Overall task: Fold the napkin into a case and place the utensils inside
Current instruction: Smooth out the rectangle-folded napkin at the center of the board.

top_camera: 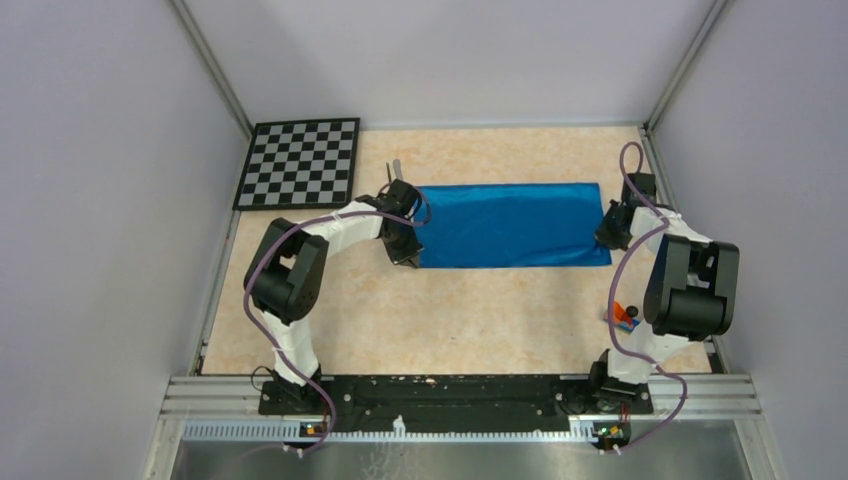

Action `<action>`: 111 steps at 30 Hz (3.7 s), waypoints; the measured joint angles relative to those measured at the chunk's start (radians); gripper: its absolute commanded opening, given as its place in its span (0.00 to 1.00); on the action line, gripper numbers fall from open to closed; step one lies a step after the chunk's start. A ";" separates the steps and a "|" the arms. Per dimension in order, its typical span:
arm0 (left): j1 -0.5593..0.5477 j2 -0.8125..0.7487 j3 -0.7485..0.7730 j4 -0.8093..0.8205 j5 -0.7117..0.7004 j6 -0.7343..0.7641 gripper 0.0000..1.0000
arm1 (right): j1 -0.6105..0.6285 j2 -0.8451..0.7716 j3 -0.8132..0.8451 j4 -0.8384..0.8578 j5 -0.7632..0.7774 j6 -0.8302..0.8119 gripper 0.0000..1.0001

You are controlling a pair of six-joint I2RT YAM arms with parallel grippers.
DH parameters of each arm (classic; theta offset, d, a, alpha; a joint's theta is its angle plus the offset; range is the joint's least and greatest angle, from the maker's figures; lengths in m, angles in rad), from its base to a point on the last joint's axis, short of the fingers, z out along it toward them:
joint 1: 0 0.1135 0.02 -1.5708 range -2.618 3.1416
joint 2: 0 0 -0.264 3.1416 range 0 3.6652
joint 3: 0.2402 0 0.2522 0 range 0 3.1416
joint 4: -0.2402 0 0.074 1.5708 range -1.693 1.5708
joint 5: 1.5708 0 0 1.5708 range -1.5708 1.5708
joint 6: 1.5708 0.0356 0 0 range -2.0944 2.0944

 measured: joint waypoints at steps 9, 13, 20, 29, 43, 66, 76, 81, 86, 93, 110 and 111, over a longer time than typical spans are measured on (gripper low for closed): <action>0.000 0.000 -0.002 0.002 -0.001 0.000 0.00 | 0.000 0.005 -0.002 0.002 -0.001 0.000 0.00; 0.000 -0.003 -0.002 0.002 -0.012 0.000 0.00 | 0.000 0.006 -0.002 0.002 -0.001 0.000 0.00; 0.004 -0.005 -0.003 0.004 -0.018 0.000 0.00 | 0.000 0.022 -0.002 0.002 -0.002 0.000 0.00; 0.010 -0.013 -0.006 0.008 -0.009 0.009 0.38 | 0.005 0.022 0.000 -0.009 -0.005 -0.002 0.42; 0.050 -0.192 -0.095 0.235 0.278 0.120 0.36 | 0.016 -0.101 0.014 -0.036 -0.108 -0.004 0.47; 0.071 -0.010 -0.173 0.421 0.334 0.195 0.27 | 0.003 -0.075 -0.080 0.019 -0.080 0.028 0.59; 0.072 -0.023 -0.204 0.458 0.335 0.196 0.26 | -0.082 -0.104 -0.168 0.099 -0.089 0.064 0.59; 0.069 -0.029 -0.219 0.477 0.342 0.195 0.26 | -0.083 -0.142 -0.174 0.063 -0.035 0.064 0.60; 0.044 -0.041 -0.238 0.481 0.343 0.184 0.26 | -0.071 -0.274 -0.169 0.025 -0.011 0.042 0.60; -0.048 -0.043 -0.243 0.483 0.345 0.154 0.28 | -0.023 -0.225 -0.158 0.082 -0.208 0.037 0.60; -0.019 -0.097 -0.122 0.374 0.341 0.204 0.60 | 0.251 0.035 -0.032 0.359 -0.541 0.145 0.61; -0.006 -0.109 -0.108 0.374 0.340 0.211 0.57 | 0.251 0.039 -0.027 0.371 -0.550 0.154 0.61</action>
